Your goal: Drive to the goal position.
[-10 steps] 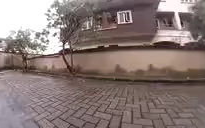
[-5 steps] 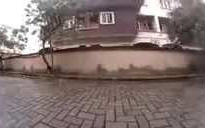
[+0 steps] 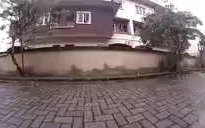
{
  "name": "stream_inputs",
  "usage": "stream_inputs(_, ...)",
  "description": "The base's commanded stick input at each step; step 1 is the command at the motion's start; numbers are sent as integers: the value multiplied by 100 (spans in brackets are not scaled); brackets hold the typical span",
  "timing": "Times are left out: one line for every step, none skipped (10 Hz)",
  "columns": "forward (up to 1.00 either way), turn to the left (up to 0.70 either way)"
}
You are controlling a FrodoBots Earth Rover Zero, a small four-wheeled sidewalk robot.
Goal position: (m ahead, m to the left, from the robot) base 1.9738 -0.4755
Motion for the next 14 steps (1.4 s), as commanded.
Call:
stream_inputs(0, -50)
stream_inputs(0, -50)
stream_inputs(0, -50)
stream_inputs(0, -50)
stream_inputs(0, -50)
stream_inputs(0, -50)
stream_inputs(0, -50)
stream_inputs(0, -50)
stream_inputs(0, -50)
stream_inputs(0, -50)
stream_inputs(0, -50)
stream_inputs(0, -50)
stream_inputs(0, -50)
stream_inputs(0, -50)
